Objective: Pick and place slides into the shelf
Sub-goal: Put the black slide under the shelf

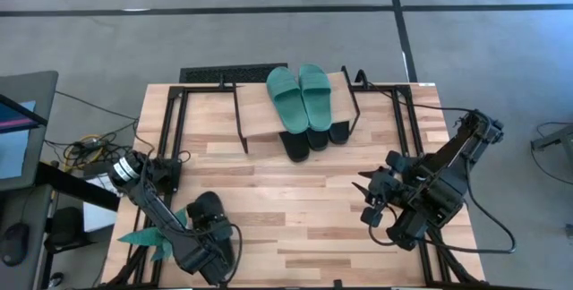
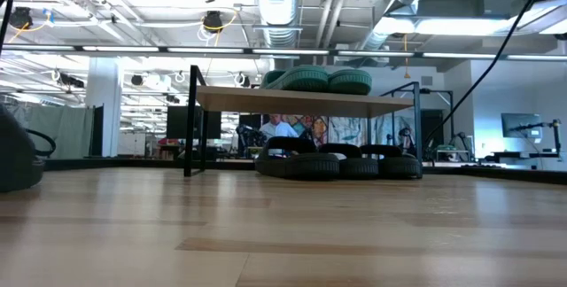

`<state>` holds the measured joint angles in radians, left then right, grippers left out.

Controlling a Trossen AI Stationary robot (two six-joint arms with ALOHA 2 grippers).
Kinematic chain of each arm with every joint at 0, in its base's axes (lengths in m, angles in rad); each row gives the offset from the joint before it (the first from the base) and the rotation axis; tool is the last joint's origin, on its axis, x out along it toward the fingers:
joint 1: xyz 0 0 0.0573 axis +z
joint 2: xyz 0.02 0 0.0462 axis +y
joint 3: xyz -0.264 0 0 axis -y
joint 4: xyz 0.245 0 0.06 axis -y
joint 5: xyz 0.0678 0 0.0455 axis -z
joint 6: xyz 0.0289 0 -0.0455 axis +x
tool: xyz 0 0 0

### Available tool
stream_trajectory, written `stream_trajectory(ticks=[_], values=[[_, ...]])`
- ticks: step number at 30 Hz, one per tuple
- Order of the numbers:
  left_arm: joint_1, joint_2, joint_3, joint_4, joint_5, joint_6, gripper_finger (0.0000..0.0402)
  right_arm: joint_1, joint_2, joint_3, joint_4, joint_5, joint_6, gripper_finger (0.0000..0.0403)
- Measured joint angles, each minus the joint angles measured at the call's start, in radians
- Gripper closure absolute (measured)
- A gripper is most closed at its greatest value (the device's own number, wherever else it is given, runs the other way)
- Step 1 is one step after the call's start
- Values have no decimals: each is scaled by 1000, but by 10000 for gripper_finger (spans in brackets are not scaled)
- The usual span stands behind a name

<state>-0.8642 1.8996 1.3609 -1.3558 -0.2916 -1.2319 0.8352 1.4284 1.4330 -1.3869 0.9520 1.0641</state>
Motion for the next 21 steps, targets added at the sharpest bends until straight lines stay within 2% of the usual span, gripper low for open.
stream_trajectory(ticks=[8, 21], values=[[39, 1, 86, -71, -134, -5, 399, 0, 0, 0, 0, 0, 0, 274], [161, 1, 168, -75, -290, 178, 401, 0, 0, 0, 0, 0, 0, 274]])
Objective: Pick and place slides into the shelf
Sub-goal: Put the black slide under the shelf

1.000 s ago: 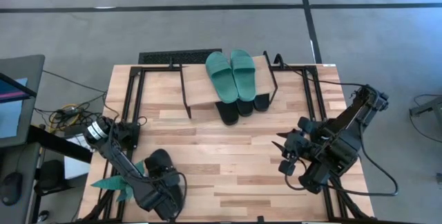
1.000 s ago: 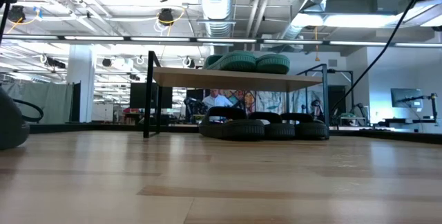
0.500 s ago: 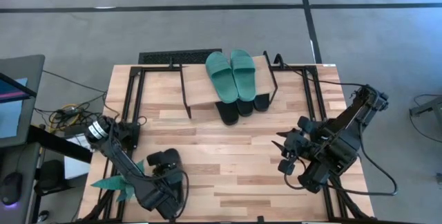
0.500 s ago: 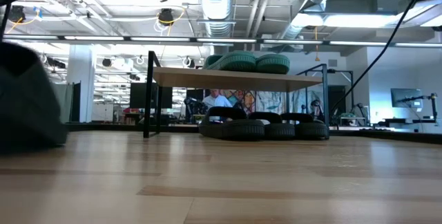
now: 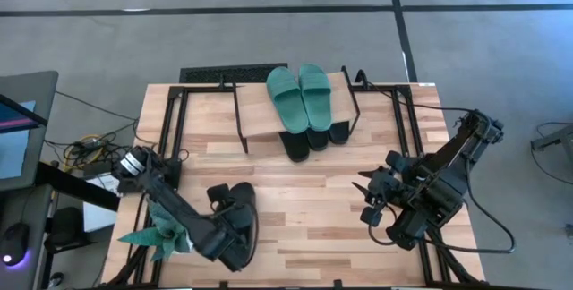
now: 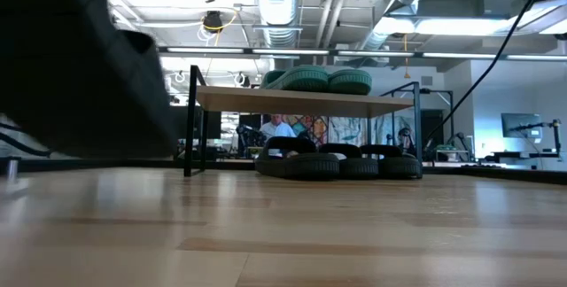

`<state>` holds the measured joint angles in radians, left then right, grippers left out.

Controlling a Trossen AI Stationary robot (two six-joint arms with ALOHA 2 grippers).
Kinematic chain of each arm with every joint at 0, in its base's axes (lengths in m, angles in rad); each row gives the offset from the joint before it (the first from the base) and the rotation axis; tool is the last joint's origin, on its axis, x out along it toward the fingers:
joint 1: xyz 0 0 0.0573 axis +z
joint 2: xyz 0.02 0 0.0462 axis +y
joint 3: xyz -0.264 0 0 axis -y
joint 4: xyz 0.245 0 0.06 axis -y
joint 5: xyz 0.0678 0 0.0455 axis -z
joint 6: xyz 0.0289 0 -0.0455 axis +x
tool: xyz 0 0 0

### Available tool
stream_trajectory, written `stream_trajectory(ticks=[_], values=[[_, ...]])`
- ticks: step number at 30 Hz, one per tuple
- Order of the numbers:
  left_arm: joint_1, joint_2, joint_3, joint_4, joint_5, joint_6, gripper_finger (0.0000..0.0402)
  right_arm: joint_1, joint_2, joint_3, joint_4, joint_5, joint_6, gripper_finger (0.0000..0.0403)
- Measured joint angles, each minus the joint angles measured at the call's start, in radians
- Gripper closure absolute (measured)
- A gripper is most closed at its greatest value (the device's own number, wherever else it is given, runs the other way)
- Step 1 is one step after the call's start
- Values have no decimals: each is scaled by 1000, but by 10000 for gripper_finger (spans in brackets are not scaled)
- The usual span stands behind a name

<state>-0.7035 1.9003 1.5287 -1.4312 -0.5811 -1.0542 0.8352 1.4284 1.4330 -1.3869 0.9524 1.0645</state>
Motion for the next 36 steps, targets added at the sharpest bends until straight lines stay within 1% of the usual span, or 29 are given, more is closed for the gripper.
stream_trajectory(ticks=[8, 11, 16, 18, 25, 29, 36], values=[[93, 0, 57, 29, -107, 130, 401, 0, 0, 0, 0, 0, 0, 274], [135, 0, 61, 96, -136, 215, 401, 0, 0, 0, 0, 0, 0, 274], [207, 0, 54, 258, -146, 369, 401, 0, 0, 0, 0, 0, 0, 274], [236, 1, 52, 280, -158, 398, 401, 0, 0, 0, 0, -2, 0, 274], [340, 1, 51, 291, -151, 486, 401, 0, 0, 0, 0, -5, 0, 274], [387, 1, 51, 294, -129, 510, 401, 0, 0, 0, 0, -5, 0, 274], [435, 1, -10, 332, -82, 521, 401, 0, 0, 0, 0, -7, 0, 274]])
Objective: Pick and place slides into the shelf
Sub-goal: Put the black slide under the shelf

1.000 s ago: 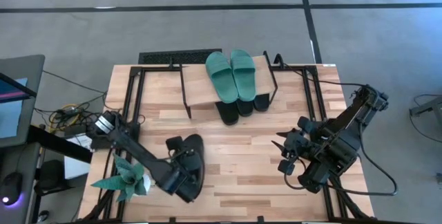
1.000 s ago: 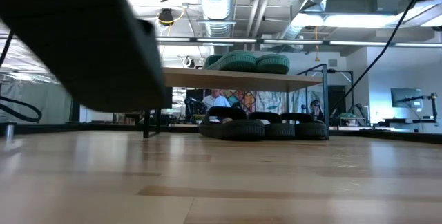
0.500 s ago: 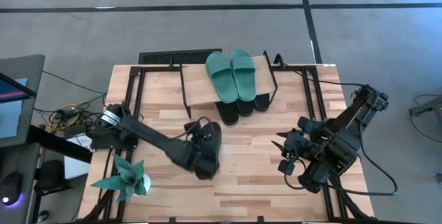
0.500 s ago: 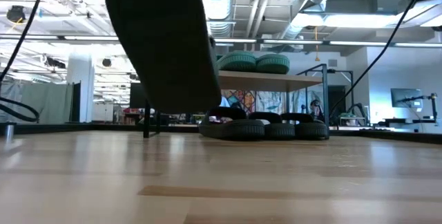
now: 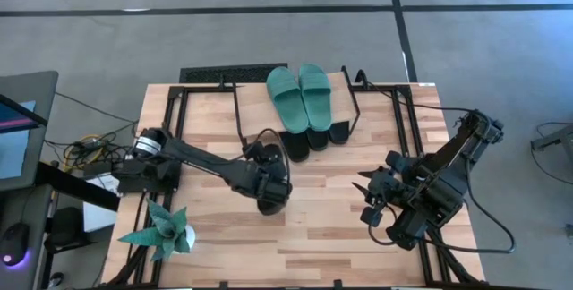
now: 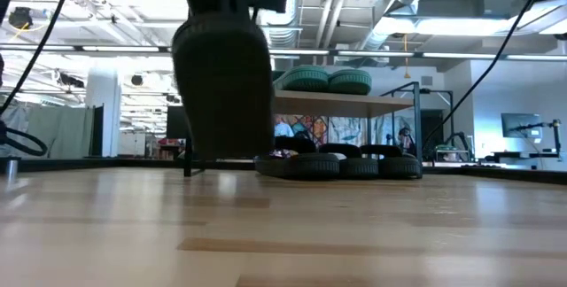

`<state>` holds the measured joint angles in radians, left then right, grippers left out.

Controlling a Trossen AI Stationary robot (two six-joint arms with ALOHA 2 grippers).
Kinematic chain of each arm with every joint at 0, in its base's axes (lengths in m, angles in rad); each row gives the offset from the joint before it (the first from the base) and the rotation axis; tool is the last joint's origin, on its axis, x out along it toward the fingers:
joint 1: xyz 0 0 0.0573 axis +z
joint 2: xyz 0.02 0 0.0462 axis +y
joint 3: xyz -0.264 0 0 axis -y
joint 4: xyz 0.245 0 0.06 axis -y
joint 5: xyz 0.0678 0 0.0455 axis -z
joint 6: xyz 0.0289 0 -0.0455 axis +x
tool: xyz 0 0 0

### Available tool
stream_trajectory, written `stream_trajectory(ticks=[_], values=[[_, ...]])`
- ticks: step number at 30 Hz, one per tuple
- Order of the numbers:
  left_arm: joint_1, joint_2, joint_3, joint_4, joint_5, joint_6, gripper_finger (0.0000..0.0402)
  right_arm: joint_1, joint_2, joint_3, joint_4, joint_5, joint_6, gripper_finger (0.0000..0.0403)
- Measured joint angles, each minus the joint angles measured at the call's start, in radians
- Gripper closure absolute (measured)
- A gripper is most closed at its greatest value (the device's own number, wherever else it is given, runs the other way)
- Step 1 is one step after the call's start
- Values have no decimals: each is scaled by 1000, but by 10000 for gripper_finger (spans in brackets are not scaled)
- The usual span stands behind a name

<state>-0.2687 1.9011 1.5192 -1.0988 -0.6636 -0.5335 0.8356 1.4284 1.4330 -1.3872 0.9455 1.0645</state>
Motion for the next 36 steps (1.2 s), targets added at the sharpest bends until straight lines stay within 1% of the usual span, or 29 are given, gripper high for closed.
stream_trajectory(ticks=[3, 10, 15, 28, 33, 36], values=[[7, 0, -39, 18, 24, -5, 401, 0, 0, 0, -1, 0, 0, 274], [20, 0, -99, 70, 20, -5, 401, 0, 0, 0, -2, -1, 0, 274], [40, 0, -103, 106, -14, 36, 401, 0, 0, 0, -1, -1, 0, 274], [138, 0, -103, 104, -80, 149, 401, 0, 0, 0, 4, -2, 9, 274], [188, 0, -103, 129, -76, 211, 401, 0, 0, 0, 4, -2, 8, 274], [210, 0, -103, 133, -56, 230, 401, 0, 0, 0, 4, -2, 9, 274]])
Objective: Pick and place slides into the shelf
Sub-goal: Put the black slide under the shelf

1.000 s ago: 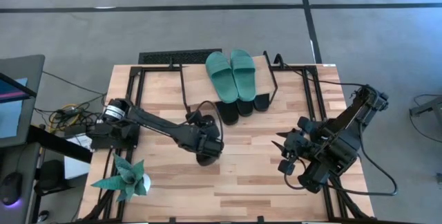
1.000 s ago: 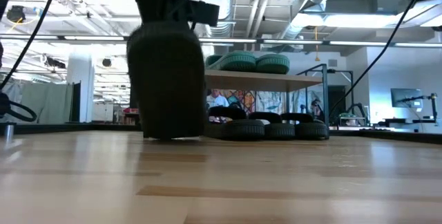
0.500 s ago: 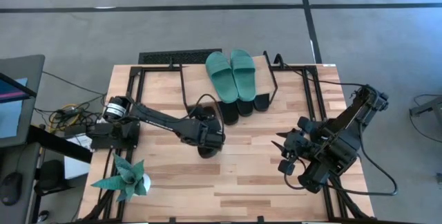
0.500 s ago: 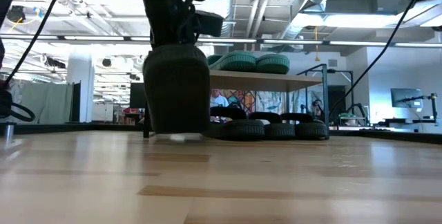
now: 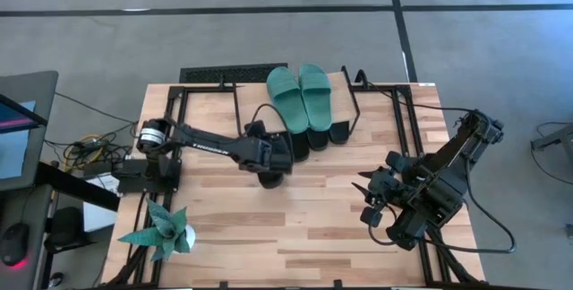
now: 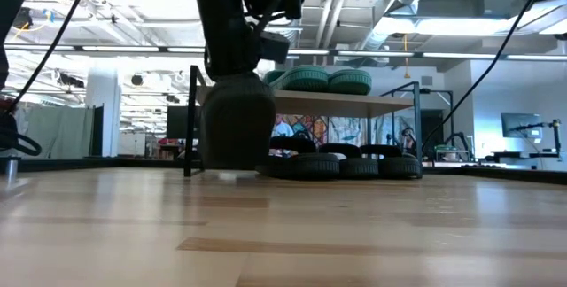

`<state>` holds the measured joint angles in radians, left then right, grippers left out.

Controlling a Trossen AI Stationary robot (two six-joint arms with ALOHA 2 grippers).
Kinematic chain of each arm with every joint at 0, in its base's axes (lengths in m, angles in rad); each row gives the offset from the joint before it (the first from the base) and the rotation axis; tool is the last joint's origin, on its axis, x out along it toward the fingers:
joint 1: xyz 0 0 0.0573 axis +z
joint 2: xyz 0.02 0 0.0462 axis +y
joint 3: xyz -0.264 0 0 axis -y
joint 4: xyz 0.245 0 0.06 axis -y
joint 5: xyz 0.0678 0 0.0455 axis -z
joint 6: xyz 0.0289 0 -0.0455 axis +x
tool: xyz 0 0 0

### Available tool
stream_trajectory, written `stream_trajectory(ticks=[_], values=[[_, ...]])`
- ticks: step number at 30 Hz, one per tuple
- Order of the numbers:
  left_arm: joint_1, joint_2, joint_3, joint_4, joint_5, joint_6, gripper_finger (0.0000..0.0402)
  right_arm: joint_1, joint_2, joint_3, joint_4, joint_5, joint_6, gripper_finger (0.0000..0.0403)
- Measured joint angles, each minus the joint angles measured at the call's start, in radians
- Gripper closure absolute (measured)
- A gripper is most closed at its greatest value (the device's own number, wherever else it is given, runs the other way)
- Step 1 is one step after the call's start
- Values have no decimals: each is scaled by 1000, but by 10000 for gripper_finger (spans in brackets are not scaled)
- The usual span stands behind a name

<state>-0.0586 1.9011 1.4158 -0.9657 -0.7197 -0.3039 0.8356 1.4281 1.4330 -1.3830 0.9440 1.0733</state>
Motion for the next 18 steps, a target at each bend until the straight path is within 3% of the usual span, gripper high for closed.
stream_trajectory(ticks=[10, 18], values=[[21, -2, -83, 60, 48, 5, 401, 0, 0, 0, -2, 0, -1, 274], [19, -3, -117, 101, 30, -10, 401, -2, 0, 0, -24, 1, -1, 274]])
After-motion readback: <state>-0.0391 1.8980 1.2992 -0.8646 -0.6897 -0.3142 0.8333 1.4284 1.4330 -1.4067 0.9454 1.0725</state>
